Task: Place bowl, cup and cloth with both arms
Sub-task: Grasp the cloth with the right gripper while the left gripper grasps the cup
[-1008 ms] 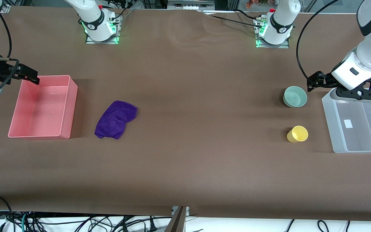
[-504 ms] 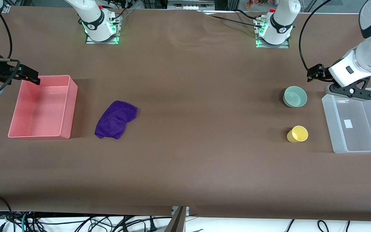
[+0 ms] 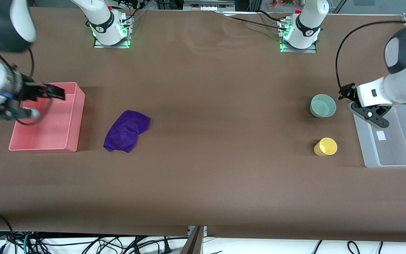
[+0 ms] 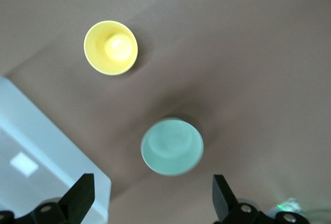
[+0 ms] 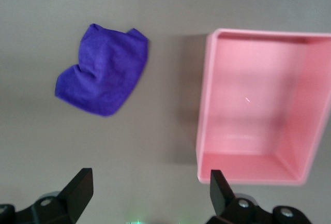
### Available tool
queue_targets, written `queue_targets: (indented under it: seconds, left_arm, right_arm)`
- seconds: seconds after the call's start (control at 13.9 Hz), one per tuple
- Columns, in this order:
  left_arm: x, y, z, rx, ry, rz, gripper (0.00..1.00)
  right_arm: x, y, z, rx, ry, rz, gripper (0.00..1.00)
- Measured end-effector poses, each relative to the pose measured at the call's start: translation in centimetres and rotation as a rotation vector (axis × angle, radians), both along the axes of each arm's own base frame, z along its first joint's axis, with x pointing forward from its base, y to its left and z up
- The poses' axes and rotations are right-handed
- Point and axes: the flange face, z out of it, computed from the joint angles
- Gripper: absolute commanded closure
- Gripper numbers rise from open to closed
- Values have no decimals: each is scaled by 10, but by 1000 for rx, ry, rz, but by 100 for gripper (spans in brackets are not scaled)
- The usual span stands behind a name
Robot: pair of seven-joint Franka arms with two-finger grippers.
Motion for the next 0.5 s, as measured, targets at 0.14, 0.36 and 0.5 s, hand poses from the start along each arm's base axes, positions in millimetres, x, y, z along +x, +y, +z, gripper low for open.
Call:
queue_targets:
  seconds: [0.14,0.36,0.5]
  left_arm:
    - [-16,14,-55,-11,-37,-31,0]
    - [-46,20,-129,-24,-71,-74,17]
    - [-53,31,-167,-38,-69,-114,48]
  right_arm:
    - [5,28,-63,7,-30,20,0]
    - [2,47,-142,8,-62,-9,0]
    - [-1,57,-184,6,-70,-35,0]
